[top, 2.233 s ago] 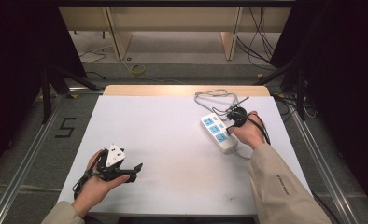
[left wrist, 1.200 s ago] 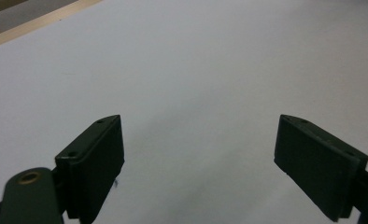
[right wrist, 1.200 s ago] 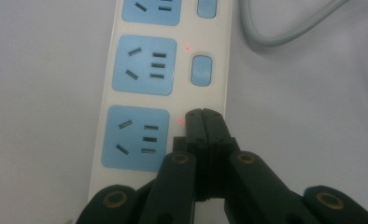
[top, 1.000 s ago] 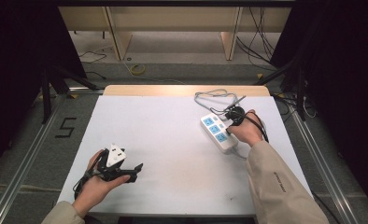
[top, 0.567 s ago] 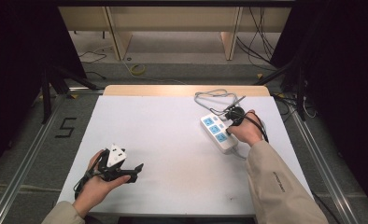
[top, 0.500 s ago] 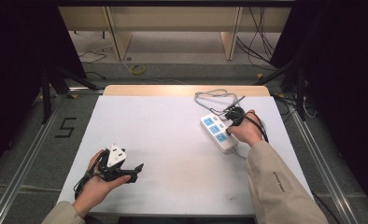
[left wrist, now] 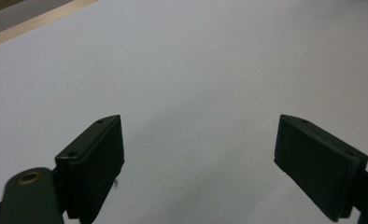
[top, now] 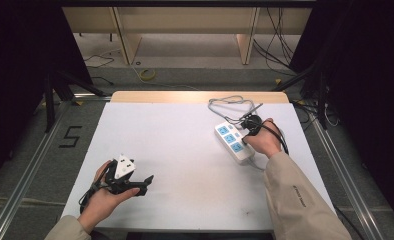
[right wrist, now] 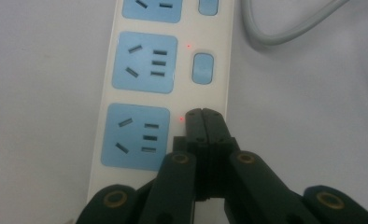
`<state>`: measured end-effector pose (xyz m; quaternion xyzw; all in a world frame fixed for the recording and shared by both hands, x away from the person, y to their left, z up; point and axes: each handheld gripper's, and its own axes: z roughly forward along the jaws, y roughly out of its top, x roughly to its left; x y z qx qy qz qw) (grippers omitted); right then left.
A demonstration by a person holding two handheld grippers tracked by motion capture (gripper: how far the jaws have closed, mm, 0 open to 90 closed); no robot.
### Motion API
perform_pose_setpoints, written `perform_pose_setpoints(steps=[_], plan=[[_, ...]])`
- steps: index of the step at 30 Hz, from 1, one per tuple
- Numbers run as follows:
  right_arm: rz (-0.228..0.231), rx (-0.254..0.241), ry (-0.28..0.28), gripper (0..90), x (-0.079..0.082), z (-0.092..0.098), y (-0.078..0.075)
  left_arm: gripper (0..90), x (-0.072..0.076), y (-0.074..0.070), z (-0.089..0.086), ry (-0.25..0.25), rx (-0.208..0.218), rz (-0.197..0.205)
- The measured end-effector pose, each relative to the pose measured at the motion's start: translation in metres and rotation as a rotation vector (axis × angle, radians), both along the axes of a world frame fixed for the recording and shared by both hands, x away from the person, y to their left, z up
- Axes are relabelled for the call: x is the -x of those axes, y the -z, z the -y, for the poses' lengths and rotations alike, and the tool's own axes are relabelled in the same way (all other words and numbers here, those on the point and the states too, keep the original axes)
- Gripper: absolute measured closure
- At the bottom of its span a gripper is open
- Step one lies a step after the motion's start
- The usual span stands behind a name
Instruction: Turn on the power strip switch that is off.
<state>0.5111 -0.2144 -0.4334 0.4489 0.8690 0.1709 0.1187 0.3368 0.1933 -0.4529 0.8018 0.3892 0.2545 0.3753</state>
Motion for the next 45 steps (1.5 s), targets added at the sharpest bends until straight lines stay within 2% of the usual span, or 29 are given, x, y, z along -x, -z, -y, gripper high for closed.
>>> perform_pose_setpoints(steps=[7,18,19,34,45], plan=[[0.006,0.006,0.004,90.0,0.0011,-0.0015,0.0,15.6,0.0001,0.0004,0.0002,-0.003,0.0,-0.004],[0.018,-0.023,0.014,90.0,0.0015,0.001,-0.0004,15.6,0.0001,0.0003,0.0002,-0.001,0.0,-0.005],[0.015,-0.012,0.011,90.0,0.0015,0.0013,-0.0006,15.6,0.0001,0.0004,0.0003,0.0,0.001,-0.005],[0.019,-0.02,0.01,90.0,0.0025,0.0022,-0.0015,15.7,0.0002,0.0003,0.0001,-0.001,0.001,-0.005],[0.04,-0.047,0.014,89.8,0.0048,0.0075,-0.0065,15.6,0.0001,0.0005,0.0003,-0.001,0.001,-0.007]])
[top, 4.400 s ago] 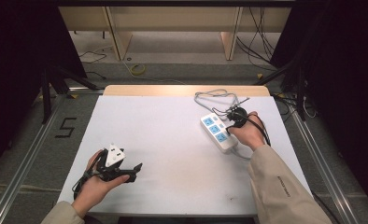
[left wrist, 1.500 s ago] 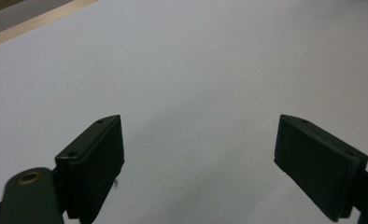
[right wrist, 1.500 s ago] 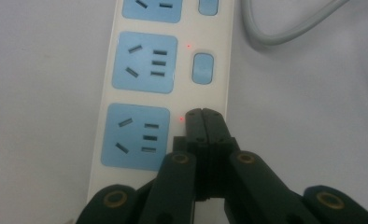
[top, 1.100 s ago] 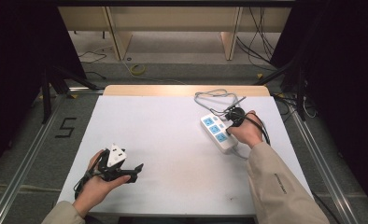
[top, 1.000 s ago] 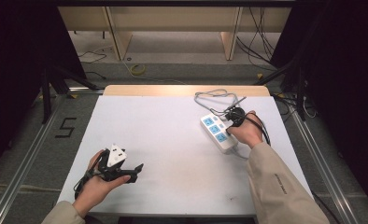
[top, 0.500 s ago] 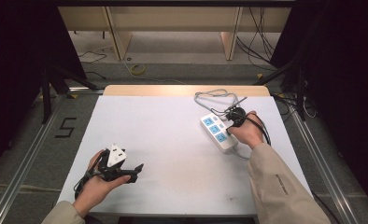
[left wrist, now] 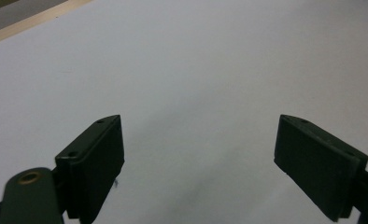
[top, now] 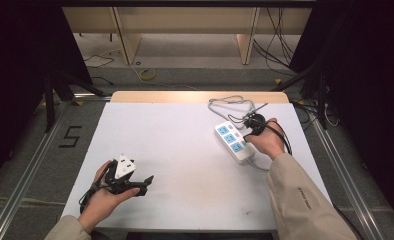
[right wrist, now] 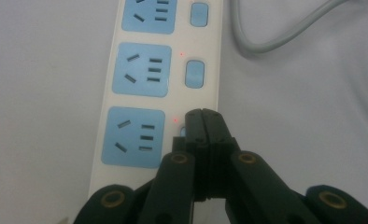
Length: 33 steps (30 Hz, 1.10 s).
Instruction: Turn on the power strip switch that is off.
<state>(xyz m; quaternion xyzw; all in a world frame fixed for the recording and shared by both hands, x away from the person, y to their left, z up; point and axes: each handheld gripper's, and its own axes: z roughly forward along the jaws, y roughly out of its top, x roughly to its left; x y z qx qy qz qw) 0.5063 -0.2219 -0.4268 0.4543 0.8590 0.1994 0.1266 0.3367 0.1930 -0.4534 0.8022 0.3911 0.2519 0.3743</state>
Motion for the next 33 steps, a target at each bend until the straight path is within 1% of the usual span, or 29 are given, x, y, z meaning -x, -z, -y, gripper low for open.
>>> perform_pose_setpoints(steps=[10,18,25,30,33], plan=[[0.025,-0.022,-0.006,86.0,0.006,0.004,-0.002,15.6,0.0,0.0,0.0,0.0,0.001,-0.001],[0.05,-0.052,-0.008,79.6,0.013,0.007,-0.004,15.6,0.0,0.0,0.0,-0.001,0.0,-0.002],[0.07,-0.069,-0.007,76.0,0.018,0.009,-0.008,15.6,0.0,0.0,0.0,-0.001,0.001,-0.003],[0.073,-0.084,-0.013,73.2,0.022,0.009,-0.009,15.6,0.0,0.0,0.0,-0.002,0.0,-0.003],[0.066,-0.094,-0.015,70.6,0.026,0.009,-0.009,15.6,0.0,0.0,0.0,-0.003,0.001,-0.003]])
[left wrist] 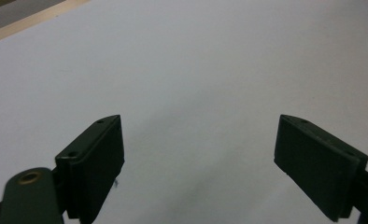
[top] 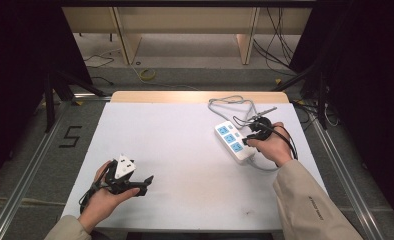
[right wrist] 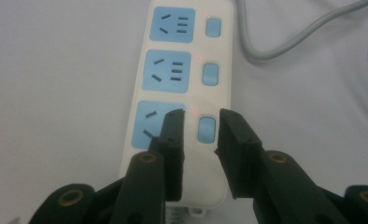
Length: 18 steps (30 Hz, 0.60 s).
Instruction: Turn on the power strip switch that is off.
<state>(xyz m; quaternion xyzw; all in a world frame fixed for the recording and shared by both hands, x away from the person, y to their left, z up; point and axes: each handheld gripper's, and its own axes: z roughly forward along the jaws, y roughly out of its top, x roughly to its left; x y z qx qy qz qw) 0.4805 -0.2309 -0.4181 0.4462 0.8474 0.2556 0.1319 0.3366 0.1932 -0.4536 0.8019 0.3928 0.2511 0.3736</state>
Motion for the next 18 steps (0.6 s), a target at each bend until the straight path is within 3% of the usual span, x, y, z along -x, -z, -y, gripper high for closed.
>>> perform_pose_setpoints(steps=[18], plan=[[0.034,-0.039,-0.007,62.0,0.02,0.005,-0.006,15.6,0.0,0.0,0.0,0.001,-0.001,-0.001]])
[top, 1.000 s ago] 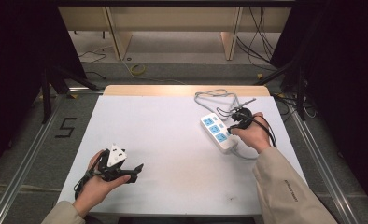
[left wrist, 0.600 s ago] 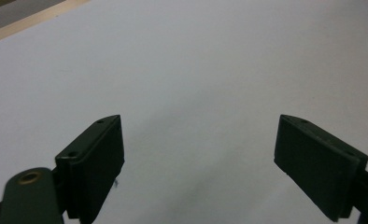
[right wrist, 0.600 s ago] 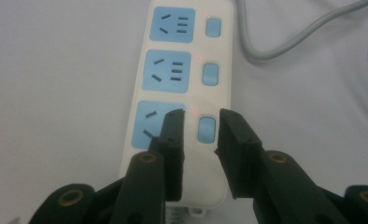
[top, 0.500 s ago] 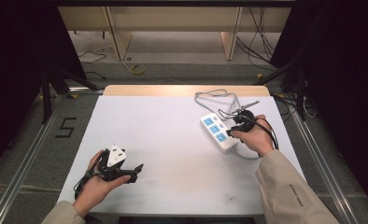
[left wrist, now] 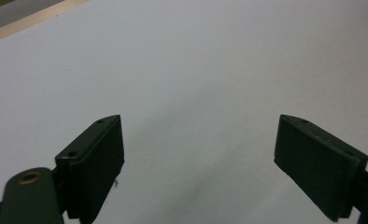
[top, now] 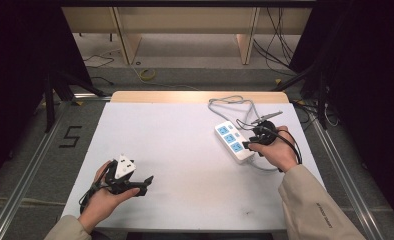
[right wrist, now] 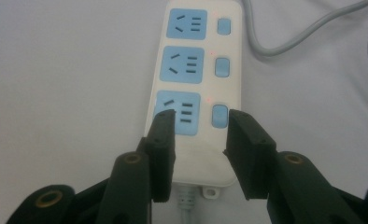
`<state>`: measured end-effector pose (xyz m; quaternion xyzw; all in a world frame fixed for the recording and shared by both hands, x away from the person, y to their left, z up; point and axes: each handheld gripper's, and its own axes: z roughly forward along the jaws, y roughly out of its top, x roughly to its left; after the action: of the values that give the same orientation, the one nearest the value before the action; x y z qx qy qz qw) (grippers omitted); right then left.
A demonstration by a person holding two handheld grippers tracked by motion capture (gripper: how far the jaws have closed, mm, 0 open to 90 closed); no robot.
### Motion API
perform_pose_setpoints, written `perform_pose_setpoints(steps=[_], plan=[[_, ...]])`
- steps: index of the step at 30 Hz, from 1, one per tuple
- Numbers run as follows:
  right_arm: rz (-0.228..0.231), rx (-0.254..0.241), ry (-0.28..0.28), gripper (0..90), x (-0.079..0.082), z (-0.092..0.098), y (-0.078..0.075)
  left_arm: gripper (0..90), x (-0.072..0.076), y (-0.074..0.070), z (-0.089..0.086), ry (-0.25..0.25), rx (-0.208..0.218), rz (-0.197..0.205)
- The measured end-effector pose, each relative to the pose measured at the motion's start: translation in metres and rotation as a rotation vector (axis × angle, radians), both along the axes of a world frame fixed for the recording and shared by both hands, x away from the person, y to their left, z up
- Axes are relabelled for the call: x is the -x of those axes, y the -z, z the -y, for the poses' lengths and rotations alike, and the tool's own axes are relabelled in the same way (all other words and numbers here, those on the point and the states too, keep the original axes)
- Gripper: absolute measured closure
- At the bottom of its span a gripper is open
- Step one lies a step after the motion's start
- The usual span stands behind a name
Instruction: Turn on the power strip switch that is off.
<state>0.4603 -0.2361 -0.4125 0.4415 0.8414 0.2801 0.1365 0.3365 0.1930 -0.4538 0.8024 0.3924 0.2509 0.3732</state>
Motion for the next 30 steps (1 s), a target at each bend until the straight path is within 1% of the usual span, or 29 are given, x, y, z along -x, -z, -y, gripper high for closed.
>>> perform_pose_setpoints(steps=[10,15,21,28,30], plan=[[0.017,-0.037,0.016,57.9,0.015,0.006,0.0,15.6,0.0,0.0,0.0,0.001,-0.001,0.0],[0.026,-0.058,0.003,55.5,0.024,0.008,0.003,15.6,0.0,0.0,0.0,0.002,-0.004,-0.002],[0.046,-0.08,0.008,52.4,0.035,0.011,0.004,15.6,0.0,0.001,0.001,0.003,-0.002,-0.003],[0.066,-0.098,0.003,48.8,0.044,0.014,0.006,15.6,0.0,0.001,0.001,0.007,-0.005,-0.009],[0.076,-0.111,0.005,47.8,0.047,0.015,0.007,15.6,0.0,0.001,0.001,0.007,-0.004,-0.01]])
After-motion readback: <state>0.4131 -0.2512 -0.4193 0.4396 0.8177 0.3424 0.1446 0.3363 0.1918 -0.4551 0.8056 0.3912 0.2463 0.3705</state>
